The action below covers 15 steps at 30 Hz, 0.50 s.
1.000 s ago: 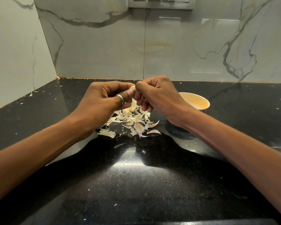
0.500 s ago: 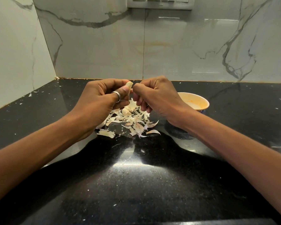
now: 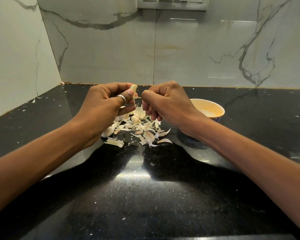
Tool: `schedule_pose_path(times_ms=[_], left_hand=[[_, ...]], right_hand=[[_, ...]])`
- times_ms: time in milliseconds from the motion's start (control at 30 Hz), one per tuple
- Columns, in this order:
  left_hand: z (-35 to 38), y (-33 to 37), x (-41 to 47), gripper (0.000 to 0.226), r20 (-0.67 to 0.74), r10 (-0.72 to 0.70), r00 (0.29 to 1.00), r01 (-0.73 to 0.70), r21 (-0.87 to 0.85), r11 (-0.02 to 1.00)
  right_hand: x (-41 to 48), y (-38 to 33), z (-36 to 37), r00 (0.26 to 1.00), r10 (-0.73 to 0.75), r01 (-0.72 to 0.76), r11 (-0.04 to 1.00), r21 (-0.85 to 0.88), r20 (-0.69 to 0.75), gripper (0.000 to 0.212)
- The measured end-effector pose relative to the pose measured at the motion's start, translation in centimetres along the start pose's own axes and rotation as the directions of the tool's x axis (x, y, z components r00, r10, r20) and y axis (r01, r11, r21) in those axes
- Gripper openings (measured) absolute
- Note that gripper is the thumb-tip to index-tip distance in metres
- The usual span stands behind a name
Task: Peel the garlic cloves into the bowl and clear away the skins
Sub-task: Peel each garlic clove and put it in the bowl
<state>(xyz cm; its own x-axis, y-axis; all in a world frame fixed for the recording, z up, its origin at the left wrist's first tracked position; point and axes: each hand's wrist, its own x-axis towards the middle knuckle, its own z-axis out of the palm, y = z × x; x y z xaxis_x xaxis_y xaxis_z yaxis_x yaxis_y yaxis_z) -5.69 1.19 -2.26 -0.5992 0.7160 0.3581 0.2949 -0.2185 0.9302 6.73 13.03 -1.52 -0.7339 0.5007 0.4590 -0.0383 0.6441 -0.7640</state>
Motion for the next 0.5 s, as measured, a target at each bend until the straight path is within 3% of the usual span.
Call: schedule_pose_path(times_ms=[500], left_hand=[[-0.11,-0.02,0.1,0.018,-0.029,-0.033,0.999,0.032,-0.035,0.999]], right_hand=[[-0.04,-0.44,-0.47,1.0,-0.004,0.005,0.999,0.053,-0.017,0.039]])
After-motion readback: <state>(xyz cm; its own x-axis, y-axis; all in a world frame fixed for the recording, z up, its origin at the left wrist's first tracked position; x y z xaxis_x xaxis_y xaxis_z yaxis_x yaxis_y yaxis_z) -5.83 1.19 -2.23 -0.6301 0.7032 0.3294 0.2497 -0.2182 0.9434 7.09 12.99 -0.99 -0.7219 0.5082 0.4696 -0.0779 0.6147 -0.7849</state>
